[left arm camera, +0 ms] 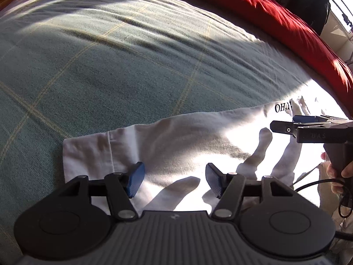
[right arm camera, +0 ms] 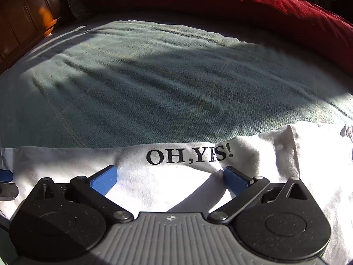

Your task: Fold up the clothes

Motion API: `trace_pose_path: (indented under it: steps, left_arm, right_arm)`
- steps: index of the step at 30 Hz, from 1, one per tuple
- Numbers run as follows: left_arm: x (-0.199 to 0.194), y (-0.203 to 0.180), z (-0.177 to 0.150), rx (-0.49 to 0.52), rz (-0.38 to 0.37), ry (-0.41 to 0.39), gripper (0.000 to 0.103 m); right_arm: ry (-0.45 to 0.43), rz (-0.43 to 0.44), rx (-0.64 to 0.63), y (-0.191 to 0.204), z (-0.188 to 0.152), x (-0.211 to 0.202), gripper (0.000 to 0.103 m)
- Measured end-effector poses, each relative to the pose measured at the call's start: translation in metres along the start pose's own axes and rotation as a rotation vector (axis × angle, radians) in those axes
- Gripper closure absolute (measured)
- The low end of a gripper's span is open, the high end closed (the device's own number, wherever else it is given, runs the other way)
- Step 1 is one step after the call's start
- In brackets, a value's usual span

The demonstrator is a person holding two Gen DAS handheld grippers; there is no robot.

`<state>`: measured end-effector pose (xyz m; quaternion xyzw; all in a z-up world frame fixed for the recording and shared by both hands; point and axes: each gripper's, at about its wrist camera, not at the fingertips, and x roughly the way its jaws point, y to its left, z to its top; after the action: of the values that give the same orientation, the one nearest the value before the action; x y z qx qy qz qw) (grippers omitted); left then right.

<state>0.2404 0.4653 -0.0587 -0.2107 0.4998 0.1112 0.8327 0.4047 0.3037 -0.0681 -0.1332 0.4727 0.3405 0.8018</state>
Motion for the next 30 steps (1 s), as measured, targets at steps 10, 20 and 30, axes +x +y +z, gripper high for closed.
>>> trace_pose_path:
  steps: [10,20,30]
  left_arm:
    - [-0.034,-0.076,-0.029,0.045,0.032,-0.068,0.042]
    - [-0.024,-0.2,-0.097,0.091,-0.235,0.012,0.063]
    - [0.01,-0.271,-0.133,0.167,-0.295,0.123,0.063]
  right_arm:
    - [-0.011,0.112,-0.113,-0.006,-0.098,-0.133,0.0]
    - [0.008,0.108,-0.246,-0.036,-0.222,-0.226,0.0]
    - [-0.054,0.049,-0.197,-0.102,-0.266,-0.268,0.0]
